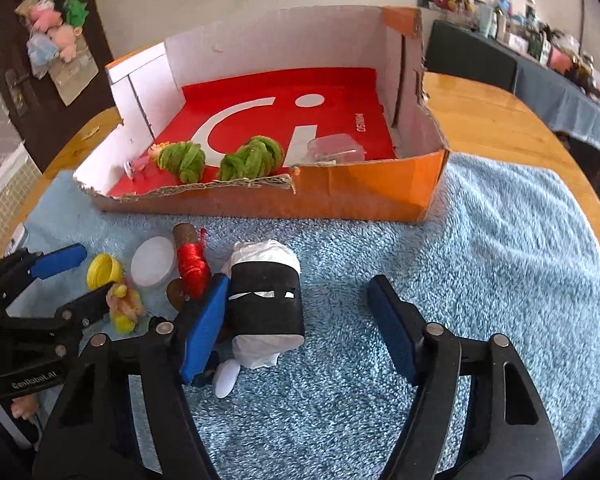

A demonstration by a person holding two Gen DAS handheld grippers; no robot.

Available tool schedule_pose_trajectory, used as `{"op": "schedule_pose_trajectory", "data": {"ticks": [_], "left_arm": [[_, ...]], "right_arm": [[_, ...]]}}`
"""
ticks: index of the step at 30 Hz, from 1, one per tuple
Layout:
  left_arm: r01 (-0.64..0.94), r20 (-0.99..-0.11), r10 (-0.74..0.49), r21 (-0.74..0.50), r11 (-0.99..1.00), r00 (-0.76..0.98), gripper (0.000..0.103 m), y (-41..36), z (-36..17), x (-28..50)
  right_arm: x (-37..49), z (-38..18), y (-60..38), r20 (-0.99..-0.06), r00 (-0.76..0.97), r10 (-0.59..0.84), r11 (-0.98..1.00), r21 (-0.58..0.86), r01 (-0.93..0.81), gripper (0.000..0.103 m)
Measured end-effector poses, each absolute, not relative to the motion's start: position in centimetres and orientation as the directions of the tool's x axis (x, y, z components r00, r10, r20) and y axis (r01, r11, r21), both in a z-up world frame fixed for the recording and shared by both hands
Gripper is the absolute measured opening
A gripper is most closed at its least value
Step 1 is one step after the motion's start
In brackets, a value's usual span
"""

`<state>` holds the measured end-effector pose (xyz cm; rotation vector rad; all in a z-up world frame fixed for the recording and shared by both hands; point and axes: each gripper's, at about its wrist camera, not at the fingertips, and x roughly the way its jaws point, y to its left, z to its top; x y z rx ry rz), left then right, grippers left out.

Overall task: Organize objects
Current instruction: 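Grasp the yellow lid with the left gripper while the right gripper grasps the black-and-white wrapped cylinder, then carry the yellow lid and wrapped cylinder over the orange box with both grippers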

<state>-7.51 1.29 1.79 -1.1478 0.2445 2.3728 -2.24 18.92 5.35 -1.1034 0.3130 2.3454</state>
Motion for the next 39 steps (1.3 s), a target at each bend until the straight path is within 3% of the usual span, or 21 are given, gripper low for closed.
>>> {"op": "schedule_pose_trajectory", "data": {"ticks": [2, 3, 4, 8, 28, 39], "left_arm": [[-0.507, -0.770, 0.362, -0.059, -0.860, -0.525, 0.050, 1.4, 1.9, -7.4], [-0.509, -0.769, 0.370, -0.067, -0.858, -0.521, 0.048, 1.4, 1.9, -7.4], [-0.506, -0.770, 0.373, -0.076, -0.859, -0.518, 0.046, 1.4, 2.0, -7.5], [-0.490, -0.770, 0.361, -0.072, -0.869, -0.526, 0.031, 1.4, 2.1, -7.4], [-0.505, -0.698, 0.412, -0.082, -0.859, -0.586, 0.031, 0.7, 6.0, -5.7], [-0.522, -0.690, 0.427, -0.082, -0.849, -0.585, 0.031, 0.5, 6.5, -5.6]], "right_arm": [[-2.5, 5.3, 18.5, -0.767, -0.527, 0.365, -0.849, -0.043, -0.526, 0.051], [-2.6, 5.2, 18.1, -0.767, -0.531, 0.361, -0.859, -0.051, -0.510, 0.038], [-2.8, 5.2, 17.8, -0.766, -0.527, 0.367, -0.863, -0.069, -0.501, 0.033], [-2.7, 5.2, 17.9, -0.760, -0.538, 0.365, -0.860, -0.053, -0.508, 0.032], [-1.5, 9.2, 16.2, -0.671, -0.625, 0.399, -0.869, -0.061, -0.490, 0.032], [-1.2, 9.4, 16.0, -0.678, -0.621, 0.393, -0.871, -0.059, -0.487, 0.032]]}}
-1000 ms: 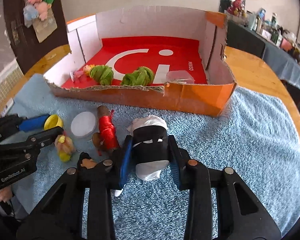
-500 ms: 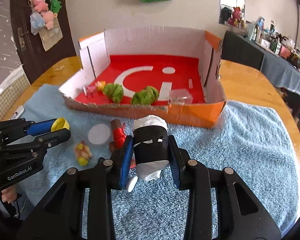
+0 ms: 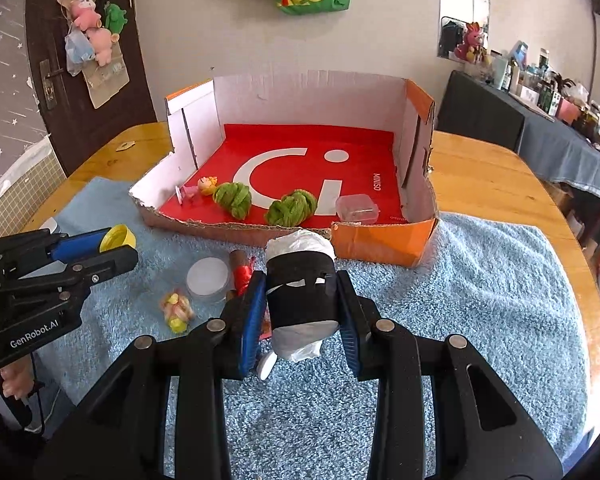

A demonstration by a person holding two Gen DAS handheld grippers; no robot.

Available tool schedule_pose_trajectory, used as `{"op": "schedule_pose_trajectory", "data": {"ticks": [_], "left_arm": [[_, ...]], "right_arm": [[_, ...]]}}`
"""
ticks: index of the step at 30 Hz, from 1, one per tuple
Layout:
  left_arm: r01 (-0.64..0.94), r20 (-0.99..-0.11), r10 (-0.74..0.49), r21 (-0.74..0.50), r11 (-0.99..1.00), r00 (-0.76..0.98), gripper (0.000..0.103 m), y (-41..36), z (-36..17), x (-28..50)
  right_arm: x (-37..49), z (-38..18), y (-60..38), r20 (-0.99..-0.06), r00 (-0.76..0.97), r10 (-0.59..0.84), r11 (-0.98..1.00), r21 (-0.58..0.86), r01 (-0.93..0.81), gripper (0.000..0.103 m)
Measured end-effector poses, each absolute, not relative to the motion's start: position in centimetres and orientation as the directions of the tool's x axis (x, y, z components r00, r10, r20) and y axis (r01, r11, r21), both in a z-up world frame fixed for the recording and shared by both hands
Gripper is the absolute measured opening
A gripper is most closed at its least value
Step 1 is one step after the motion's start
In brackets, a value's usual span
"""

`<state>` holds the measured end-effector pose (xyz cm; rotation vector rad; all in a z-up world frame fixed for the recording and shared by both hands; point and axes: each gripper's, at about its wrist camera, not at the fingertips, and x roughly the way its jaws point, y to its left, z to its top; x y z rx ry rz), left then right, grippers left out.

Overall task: Organize objects
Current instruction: 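Carry the yellow lid and wrapped cylinder over the orange box with both grippers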

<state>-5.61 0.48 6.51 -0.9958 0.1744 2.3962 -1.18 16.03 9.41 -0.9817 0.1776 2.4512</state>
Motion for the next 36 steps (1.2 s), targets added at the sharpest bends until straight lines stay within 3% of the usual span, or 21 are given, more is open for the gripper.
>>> {"op": "schedule_pose_trajectory", "data": {"ticks": [24, 36], "left_arm": [[-0.555, -0.608, 0.467, -0.052, -0.830, -0.642, 0.031, 2.8, 11.8, -10.1], [-0.572, -0.653, 0.432, 0.003, -0.820, -0.622, 0.031, 5.9, 11.0, -15.6]], "right_arm": [[-5.7, 14.4, 19.0, -0.625, -0.669, 0.402, -0.885, -0.080, -0.458, 0.032], [-12.0, 13.9, 23.7, -0.693, -0.609, 0.386, -0.884, -0.089, -0.459, 0.032]]}}
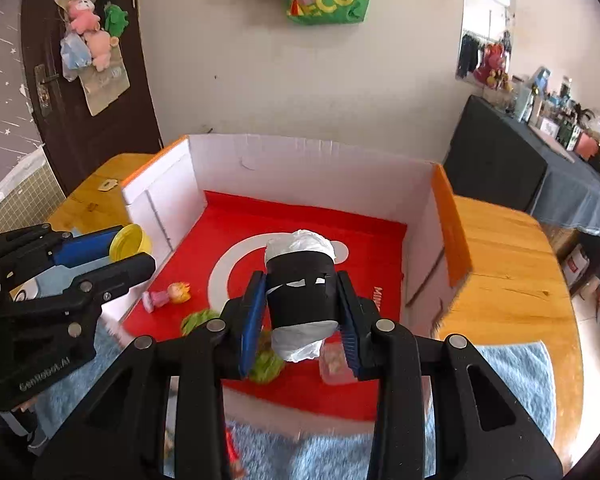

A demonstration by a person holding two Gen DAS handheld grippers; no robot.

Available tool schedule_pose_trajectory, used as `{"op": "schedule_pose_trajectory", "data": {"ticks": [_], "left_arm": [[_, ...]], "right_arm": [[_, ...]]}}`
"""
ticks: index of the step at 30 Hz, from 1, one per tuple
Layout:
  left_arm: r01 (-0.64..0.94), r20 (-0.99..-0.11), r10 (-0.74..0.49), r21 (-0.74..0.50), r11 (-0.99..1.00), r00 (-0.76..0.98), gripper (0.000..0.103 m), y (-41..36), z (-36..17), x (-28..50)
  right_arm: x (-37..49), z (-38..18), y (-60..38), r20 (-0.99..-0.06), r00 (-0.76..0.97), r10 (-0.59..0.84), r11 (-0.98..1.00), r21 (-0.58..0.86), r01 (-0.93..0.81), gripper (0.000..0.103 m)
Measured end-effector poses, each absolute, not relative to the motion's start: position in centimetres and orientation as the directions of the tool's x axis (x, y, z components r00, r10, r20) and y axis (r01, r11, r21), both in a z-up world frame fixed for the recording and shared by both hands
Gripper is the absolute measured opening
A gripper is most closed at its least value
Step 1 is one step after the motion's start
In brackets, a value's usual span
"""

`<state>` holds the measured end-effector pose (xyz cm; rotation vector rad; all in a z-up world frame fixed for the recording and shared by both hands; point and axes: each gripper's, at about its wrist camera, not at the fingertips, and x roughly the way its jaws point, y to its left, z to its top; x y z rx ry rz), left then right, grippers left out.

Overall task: Organize objects
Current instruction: 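Carry the yellow lid and wrapped cylinder over the orange box with both grippers, then open both grippers to release the lid and cylinder on the red floor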

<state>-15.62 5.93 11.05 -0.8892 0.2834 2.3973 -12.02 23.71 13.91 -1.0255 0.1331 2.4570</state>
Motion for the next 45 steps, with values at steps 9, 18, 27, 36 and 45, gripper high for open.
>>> {"op": "schedule_pose_trajectory", "data": {"ticks": [9, 18, 27, 36, 45], "left_arm": [[-0.595, -0.759, 0.409, -0.036, -0.803, -0.507, 0.031, 8.8, 7.8, -20.0], [-0.621, -0.821, 0.372, -0.028, -0.783, -0.433, 0.031, 10.5, 5.4, -21.4], [-0.630, -0.869, 0.329, -0.026, -0.776, -0.369, 0.031, 11.3, 3.6, -22.4], [-0.649, -0.879, 0.288, 0.031, -0.761, -0.380, 0.032, 11.9, 3.7, -21.9], [-0.647, -0.879, 0.296, 0.019, -0.762, -0.374, 0.033, 12.1, 3.8, -21.8]], "right_arm": [[-15.9, 11.0, 28.0, -0.807, -0.480, 0.344, -0.876, -0.091, -0.474, 0.033], [-17.2, 7.9, 30.0, -0.882, -0.367, 0.295, -0.872, -0.091, -0.480, 0.033], [-17.3, 7.2, 30.2, -0.908, -0.316, 0.273, -0.878, -0.101, -0.468, 0.032], [-17.0, 7.2, 30.3, -0.914, -0.306, 0.265, -0.879, -0.099, -0.466, 0.032], [-16.5, 7.3, 30.0, -0.912, -0.306, 0.271, -0.878, -0.104, -0.467, 0.032]]}}
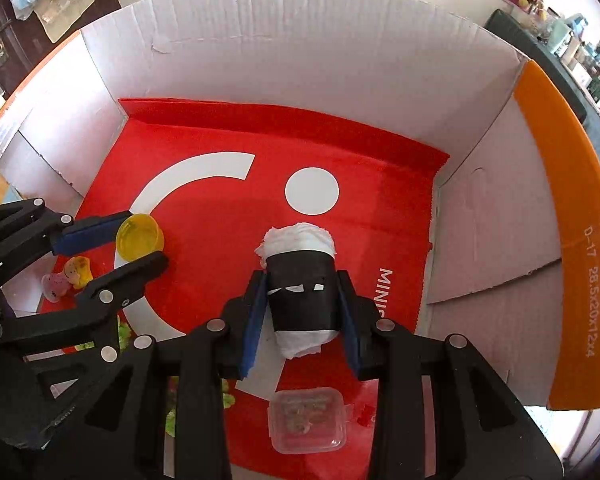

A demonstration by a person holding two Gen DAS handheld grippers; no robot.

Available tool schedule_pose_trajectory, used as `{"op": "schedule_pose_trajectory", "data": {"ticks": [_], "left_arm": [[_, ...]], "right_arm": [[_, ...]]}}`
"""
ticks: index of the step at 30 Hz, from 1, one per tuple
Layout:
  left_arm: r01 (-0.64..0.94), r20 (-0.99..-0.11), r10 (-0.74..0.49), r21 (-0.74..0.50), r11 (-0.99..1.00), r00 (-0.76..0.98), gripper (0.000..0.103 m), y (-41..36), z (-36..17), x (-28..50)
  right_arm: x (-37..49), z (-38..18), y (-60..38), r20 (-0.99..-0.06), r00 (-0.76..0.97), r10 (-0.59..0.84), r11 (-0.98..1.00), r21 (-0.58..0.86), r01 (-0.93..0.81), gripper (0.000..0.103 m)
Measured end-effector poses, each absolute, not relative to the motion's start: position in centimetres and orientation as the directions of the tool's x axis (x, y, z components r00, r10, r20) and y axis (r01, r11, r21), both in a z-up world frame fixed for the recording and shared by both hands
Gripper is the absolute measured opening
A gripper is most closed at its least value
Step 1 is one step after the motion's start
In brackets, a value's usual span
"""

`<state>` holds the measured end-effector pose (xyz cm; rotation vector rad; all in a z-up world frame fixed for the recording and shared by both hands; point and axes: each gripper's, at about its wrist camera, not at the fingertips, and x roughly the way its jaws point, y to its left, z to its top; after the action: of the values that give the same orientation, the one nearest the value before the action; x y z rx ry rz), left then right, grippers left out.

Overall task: Organize objects
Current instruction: 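Open both grippers to release the lid and cylinder on the red floor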

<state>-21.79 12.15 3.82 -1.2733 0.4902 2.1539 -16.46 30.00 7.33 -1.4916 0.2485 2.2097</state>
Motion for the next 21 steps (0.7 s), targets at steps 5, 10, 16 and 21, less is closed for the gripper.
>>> {"op": "schedule_pose_trajectory", "data": {"ticks": [5, 10, 16, 21], "left_arm": [[-0.647, -0.878, 0.291, 0.027, -0.762, -0.379, 0.036, 12.1, 3.7, -22.2], [-0.648, -0.879, 0.292, 0.026, -0.761, -0.378, 0.042, 12.1, 3.7, -22.2], [-0.648, -0.879, 0.296, 0.019, -0.761, -0.374, 0.046, 12.1, 3.9, -22.3], [-0.647, -0.877, 0.291, 0.030, -0.762, -0.383, 0.048, 11.6, 3.8, -22.1]], "right_arm": [[-16.2, 7.3, 29.9, -0.911, -0.309, 0.273, -0.876, -0.103, -0.471, 0.033], [-15.8, 7.3, 30.0, -0.910, -0.315, 0.269, -0.877, -0.096, -0.471, 0.035], [-15.5, 6.9, 29.6, -0.908, -0.322, 0.267, -0.880, -0.093, -0.466, 0.048], [-15.1, 6.9, 29.6, -0.908, -0.324, 0.267, -0.878, -0.090, -0.470, 0.048]]}}
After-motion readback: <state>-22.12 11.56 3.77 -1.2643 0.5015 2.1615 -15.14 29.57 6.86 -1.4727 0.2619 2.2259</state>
